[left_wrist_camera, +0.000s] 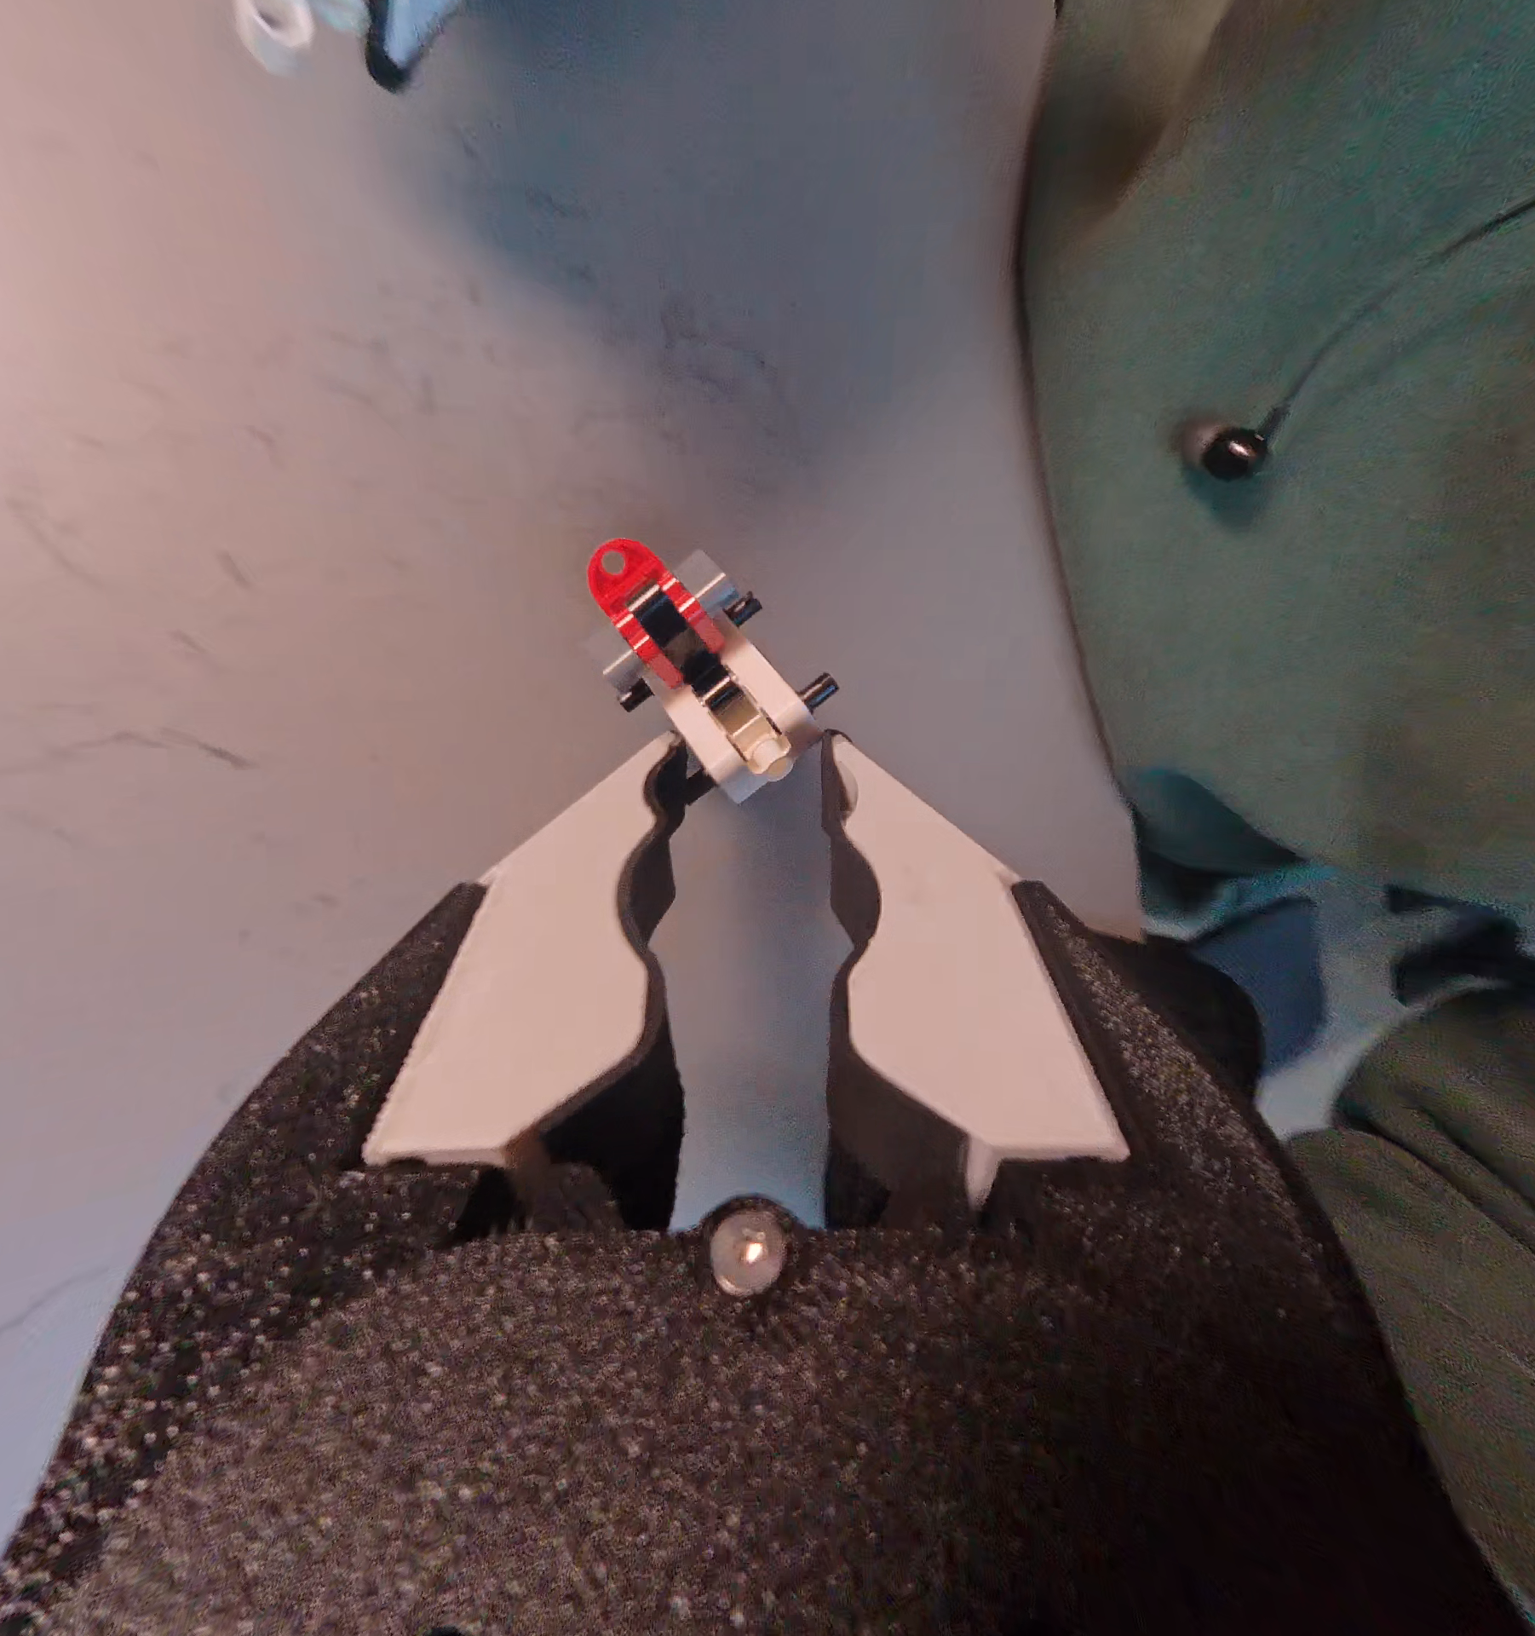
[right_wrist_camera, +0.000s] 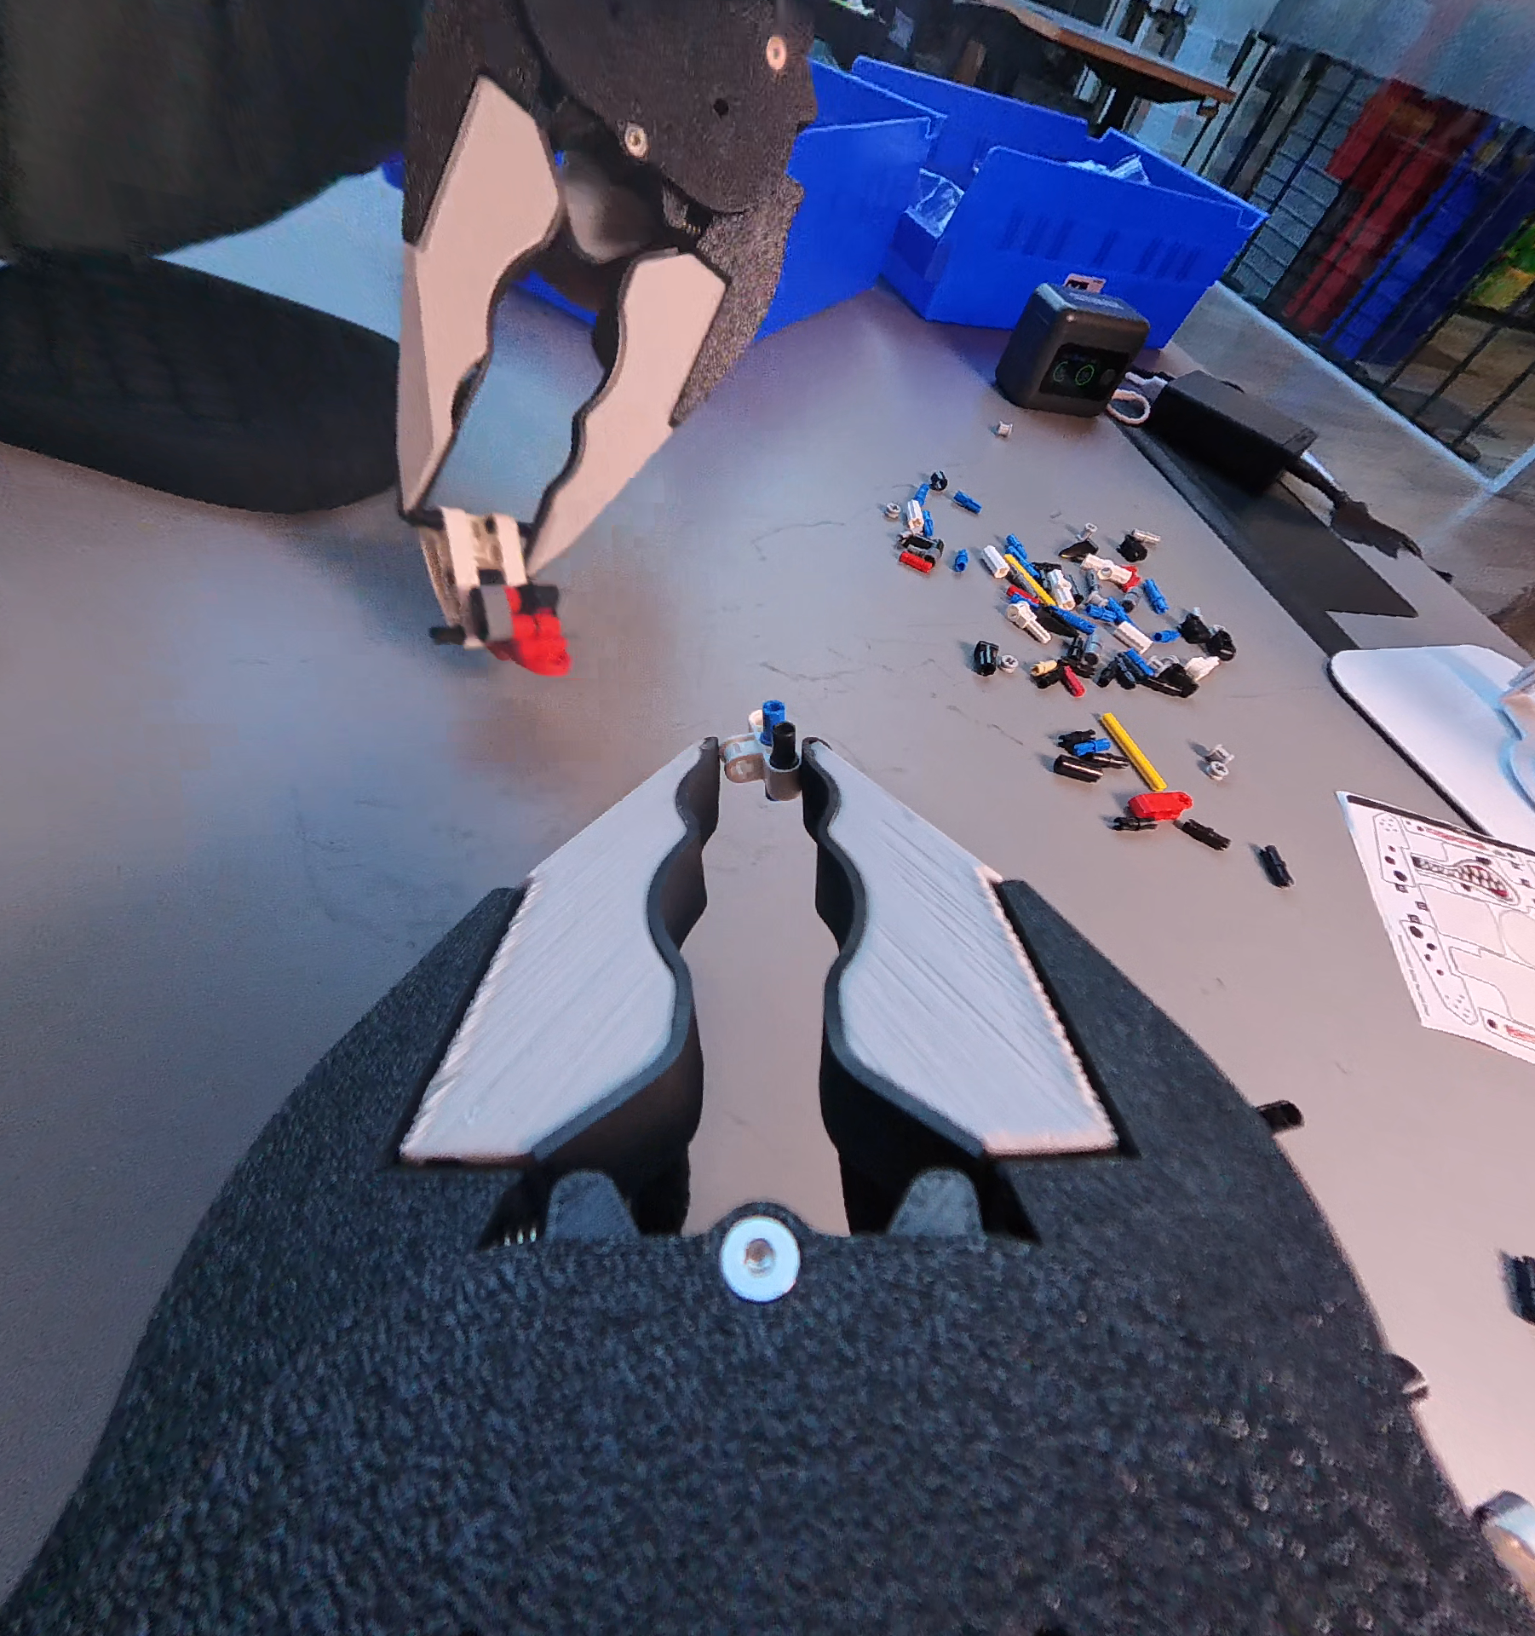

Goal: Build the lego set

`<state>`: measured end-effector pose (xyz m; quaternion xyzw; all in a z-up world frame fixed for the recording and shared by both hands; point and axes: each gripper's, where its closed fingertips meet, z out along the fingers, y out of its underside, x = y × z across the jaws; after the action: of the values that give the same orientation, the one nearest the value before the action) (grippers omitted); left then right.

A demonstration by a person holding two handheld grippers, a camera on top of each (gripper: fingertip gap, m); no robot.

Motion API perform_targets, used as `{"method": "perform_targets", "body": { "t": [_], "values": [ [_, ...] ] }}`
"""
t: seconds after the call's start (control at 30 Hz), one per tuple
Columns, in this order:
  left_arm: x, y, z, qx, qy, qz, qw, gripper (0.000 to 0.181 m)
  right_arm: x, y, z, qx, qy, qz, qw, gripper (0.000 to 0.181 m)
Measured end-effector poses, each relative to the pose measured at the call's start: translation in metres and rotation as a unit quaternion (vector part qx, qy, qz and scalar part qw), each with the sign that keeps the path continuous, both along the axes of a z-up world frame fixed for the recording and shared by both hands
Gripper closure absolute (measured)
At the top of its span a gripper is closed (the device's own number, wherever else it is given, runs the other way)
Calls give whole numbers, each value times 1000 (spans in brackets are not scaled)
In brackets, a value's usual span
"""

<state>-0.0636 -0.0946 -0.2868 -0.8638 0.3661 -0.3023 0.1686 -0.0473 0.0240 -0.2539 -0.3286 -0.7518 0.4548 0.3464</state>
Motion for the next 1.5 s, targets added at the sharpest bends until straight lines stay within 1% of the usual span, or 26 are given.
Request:
{"method": "perform_targets", "body": {
  "t": [0.07, 0.13, 0.2, 0.27, 0.37, 0.47, 0.53, 0.6, 0.67, 0.73, 0.8, 0.83, 0.9, 0.97, 1.1, 1.2, 1.23, 1.27, 1.3, 1.33, 1.37, 1.43, 1.5],
  "values": [
    [-8, -16, 7, -94, 28, -31, 995, 151, 1, 0, -1, 8, -2, 1, 1000, 163],
    [-12, -20, 12, -171, 43, -60, 982, 151, 2, -1, -3, 26, -2, 3, 1000, 163],
    [-10, -15, 13, -228, 25, -88, 969, 151, 4, -2, -4, 36, -2, 5, 999, 163],
    [-9, -7, 10, -279, 3, -99, 955, 151, 4, -2, -4, 35, -3, 6, 999, 163],
    [-6, 11, 12, -317, -43, -109, 941, 150, 4, 0, -5, 34, -6, 4, 999, 163],
    [-6, 33, 13, -316, -81, -95, 941, 147, 5, 0, -6, 31, -9, 6, 999, 163],
    [-9, 46, 11, -296, -93, -77, 947, 143, 5, 0, -8, 34, -12, 7, 999, 163],
    [-15, 63, 6, -246, -92, -45, 964, 143, 5, 0, -9, 37, -13, 7, 999, 163],
    [-17, 78, 8, -171, -99, -8, 980, 144, 5, 2, -8, 36, -13, 5, 999, 163],
    [-18, 86, 11, -65, -87, 19, 994, 145, 5, 4, -8, 35, -12, 2, 999, 163],
    [-20, 83, 15, 37, -64, 41, 996, 143, 4, 5, -10, 45, -15, 1, 999, 163],
    [-19, 78, 17, 73, -58, 55, 994, 142, 5, 6, -13, 57, -18, 0, 998, 163],
    [-17, 61, 17, 113, -52, 85, 989, 137, 6, 9, -24, 91, -37, -1, 995, 163],
    [-14, 46, 15, 141, -50, 114, 982, 133, 6, 13, -36, 122, -64, -7, 991, 163],
    [-9, 29, 9, 194, -25, 155, 968, 126, 15, 18, -56, 131, -138, -6, 982, 162],
    [-2, 30, 1, 224, 7, 152, 963, 124, 18, 20, -59, 100, -177, -16, 979, 157],
    [2, 32, 0, 233, 12, 145, 962, 125, 18, 23, -59, 95, -185, -23, 978, 152],
    [5, 35, -2, 239, 15, 135, 961, 127, 19, 26, -58, 98, -188, -29, 977, 142],
    [7, 38, -4, 239, 22, 125, 963, 134, 20, 28, -57, 104, -189, -29, 976, 134],
    [7, 40, -8, 234, 31, 115, 965, 145, 20, 28, -53, 110, -179, -27, 977, 132],
    [7, 42, -10, 228, 32, 106, 967, 151, 20, 24, -44, 108, -157, -19, 981, 132],
    [11, 47, -5, 212, 4, 96, 973, 152, 21, 3, -25, 81, -116, 20, 990, 136],
    [15, 53, 4, 180, -45, 100, 978, 152, 20, -20, -10, 71, -71, 49, 994, 137]
  ]
}}
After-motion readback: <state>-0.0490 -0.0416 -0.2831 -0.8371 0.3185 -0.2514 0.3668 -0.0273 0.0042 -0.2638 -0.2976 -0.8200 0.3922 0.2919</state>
